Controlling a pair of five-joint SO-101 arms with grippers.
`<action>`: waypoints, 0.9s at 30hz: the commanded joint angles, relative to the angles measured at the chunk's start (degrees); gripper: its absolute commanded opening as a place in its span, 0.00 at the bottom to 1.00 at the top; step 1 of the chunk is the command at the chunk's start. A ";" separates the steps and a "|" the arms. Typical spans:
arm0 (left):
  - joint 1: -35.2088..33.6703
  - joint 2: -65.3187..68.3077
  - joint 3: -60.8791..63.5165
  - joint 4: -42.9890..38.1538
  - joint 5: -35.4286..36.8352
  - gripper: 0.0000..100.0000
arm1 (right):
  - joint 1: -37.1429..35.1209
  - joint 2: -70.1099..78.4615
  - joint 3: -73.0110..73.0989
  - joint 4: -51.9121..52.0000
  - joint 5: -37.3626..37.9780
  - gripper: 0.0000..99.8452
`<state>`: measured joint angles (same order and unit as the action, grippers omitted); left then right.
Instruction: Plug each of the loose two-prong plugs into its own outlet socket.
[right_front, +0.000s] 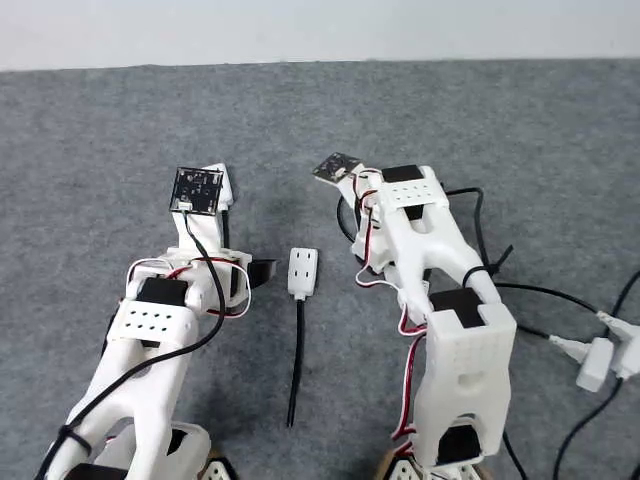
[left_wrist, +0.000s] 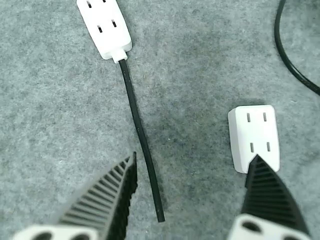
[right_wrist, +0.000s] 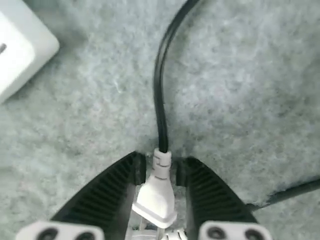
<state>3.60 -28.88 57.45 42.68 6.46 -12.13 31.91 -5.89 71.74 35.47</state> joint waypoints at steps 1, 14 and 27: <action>-0.44 -1.93 -2.07 0.44 -0.62 0.33 | -0.31 -0.04 -3.69 -2.24 1.85 0.10; 0.00 -1.93 -2.15 0.44 -0.26 0.33 | -0.84 -2.24 -5.10 6.81 1.76 0.01; 1.32 18.29 -16.31 8.88 3.52 0.25 | -8.66 -37.32 -6.77 22.64 -18.73 0.01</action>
<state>4.31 -19.65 50.68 46.55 8.84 -18.81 5.63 -9.58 92.48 19.74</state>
